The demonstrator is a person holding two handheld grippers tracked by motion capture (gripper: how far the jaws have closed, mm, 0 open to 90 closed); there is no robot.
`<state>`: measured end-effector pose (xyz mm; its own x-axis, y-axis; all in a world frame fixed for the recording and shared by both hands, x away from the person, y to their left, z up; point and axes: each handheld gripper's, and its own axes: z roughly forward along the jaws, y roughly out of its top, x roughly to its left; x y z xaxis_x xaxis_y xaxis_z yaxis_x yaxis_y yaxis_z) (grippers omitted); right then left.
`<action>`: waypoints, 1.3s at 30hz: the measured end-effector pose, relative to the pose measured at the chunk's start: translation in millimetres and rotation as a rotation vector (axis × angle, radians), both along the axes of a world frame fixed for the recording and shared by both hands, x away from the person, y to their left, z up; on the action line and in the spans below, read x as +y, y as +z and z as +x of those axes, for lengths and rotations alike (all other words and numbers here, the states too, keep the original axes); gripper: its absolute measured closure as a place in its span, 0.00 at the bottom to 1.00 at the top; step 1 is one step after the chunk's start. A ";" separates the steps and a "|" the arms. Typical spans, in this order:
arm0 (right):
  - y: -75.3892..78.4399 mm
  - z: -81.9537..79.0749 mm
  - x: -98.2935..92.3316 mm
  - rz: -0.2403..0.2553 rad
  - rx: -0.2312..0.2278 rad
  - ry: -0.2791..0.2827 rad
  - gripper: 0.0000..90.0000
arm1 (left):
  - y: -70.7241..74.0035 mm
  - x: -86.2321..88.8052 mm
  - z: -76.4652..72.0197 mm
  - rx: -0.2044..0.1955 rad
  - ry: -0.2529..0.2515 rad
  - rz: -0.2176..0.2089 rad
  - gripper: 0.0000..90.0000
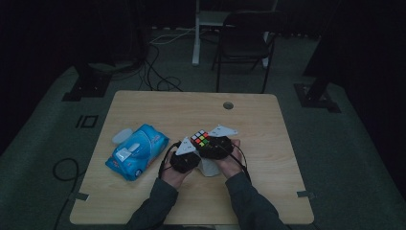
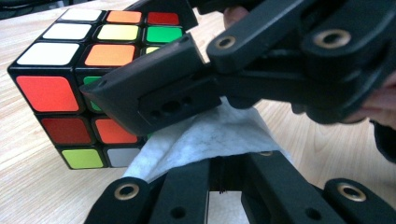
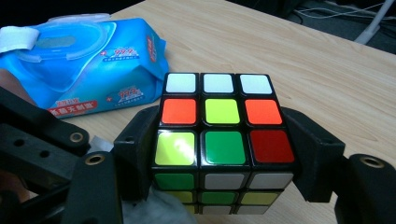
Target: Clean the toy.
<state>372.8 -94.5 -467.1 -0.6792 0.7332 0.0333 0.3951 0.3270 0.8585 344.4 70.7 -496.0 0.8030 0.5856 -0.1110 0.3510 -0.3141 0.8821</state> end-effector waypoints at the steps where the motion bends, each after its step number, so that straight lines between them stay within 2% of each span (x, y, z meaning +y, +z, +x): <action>1: 0.3 0.4 -0.5 0.003 -0.001 -0.008 0.38 | -0.2 -0.5 0.2 -0.001 0.002 -0.002 1.00; 6: 1.6 0.4 -2.2 0.025 0.008 -0.021 0.38 | -2.6 -4.9 1.9 0.001 0.014 -0.006 1.00; 10: 3.5 -0.7 -2.6 0.036 -0.002 -0.026 0.38 | -7.8 -6.4 3.9 0.016 0.020 -0.036 1.00; 12: 4.0 -0.8 -3.1 0.039 -0.005 -0.029 0.38 | -10.1 -7.2 4.2 0.020 0.020 -0.022 1.00; 18: 4.6 -0.1 -4.8 0.055 0.005 -0.036 0.38 | -11.4 -7.9 5.2 0.029 0.020 -0.019 1.00; 30: 1.9 -1.5 -2.5 0.068 0.017 -0.046 0.38 | -4.5 -13.2 6.1 0.004 0.038 -0.046 1.00; 35: -0.4 -1.3 -5.0 0.085 0.031 -0.051 0.38 | -1.7 -17.2 5.8 -0.014 0.049 -0.048 1.00; 39: -1.8 0.0 -8.9 0.117 0.055 -0.054 0.38 | 0.0 -19.2 5.5 -0.020 0.051 -0.053 1.00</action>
